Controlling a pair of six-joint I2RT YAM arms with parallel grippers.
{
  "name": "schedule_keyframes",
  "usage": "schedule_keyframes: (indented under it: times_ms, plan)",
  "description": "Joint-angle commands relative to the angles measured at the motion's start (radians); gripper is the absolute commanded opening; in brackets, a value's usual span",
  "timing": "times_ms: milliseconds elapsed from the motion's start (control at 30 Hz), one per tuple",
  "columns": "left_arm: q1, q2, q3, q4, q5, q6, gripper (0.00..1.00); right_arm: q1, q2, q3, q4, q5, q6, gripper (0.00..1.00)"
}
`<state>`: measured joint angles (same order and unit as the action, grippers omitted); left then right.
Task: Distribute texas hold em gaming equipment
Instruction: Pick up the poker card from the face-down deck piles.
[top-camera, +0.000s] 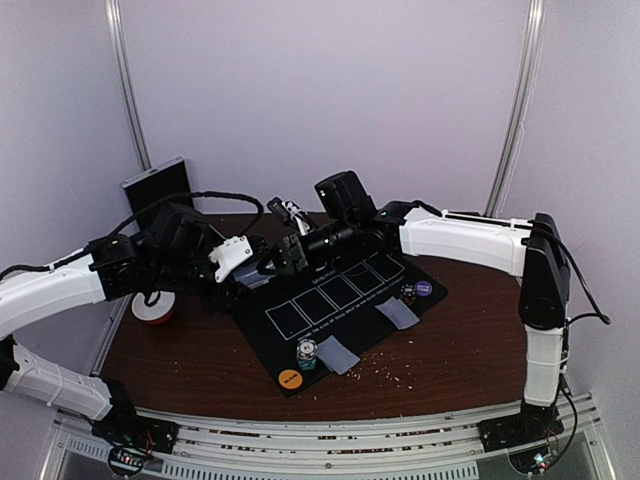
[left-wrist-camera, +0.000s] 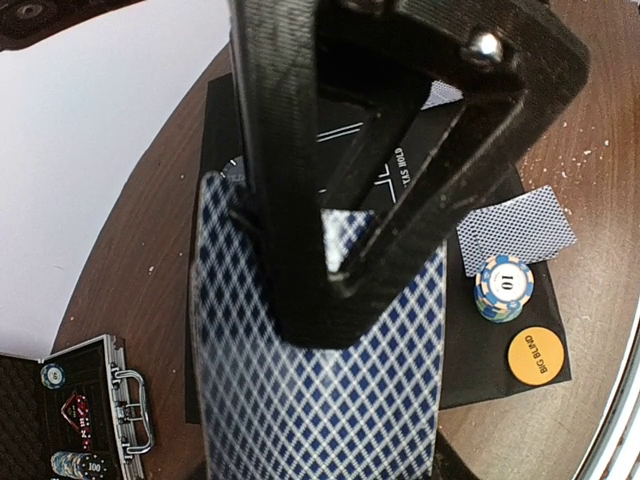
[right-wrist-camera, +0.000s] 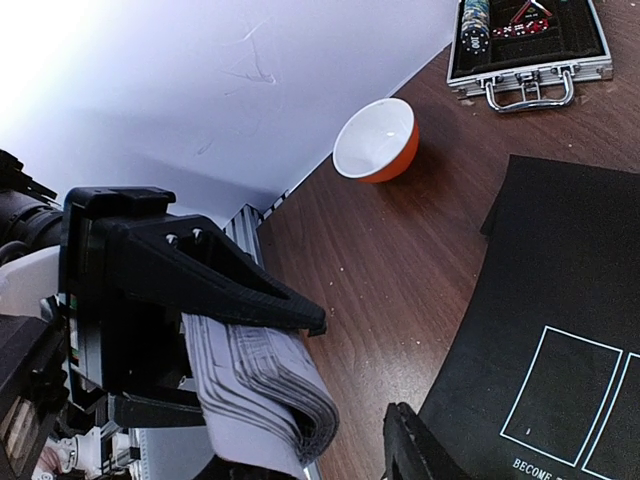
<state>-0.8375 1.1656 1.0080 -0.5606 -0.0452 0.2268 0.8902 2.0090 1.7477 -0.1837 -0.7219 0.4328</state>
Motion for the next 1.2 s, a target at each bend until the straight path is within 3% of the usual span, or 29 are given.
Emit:
schedule_keyframes:
  times_ms: [0, 567, 767, 1033, 1167]
  plan:
    - [0.001, -0.012, 0.002, 0.047, -0.009, -0.001, 0.41, -0.013, -0.042, -0.007, -0.073, 0.048, -0.034, 0.38]
    - [0.000, 0.018, -0.009, 0.042, -0.058, -0.028, 0.41, -0.016, -0.058, 0.015, -0.166, 0.074, -0.084, 0.14]
    - [0.001, 0.031, -0.016, 0.043, -0.088, -0.043, 0.41, -0.023, -0.069, 0.021, -0.194, 0.092, -0.103, 0.00]
    - [0.002, 0.078, -0.047, 0.102, -0.159, -0.124, 0.41, -0.050, -0.134, -0.039, -0.218, 0.141, -0.144, 0.00]
    - [0.026, 0.102, -0.048, 0.113, -0.210, -0.172, 0.40, -0.064, -0.175, -0.033, -0.284, 0.297, -0.233, 0.00]
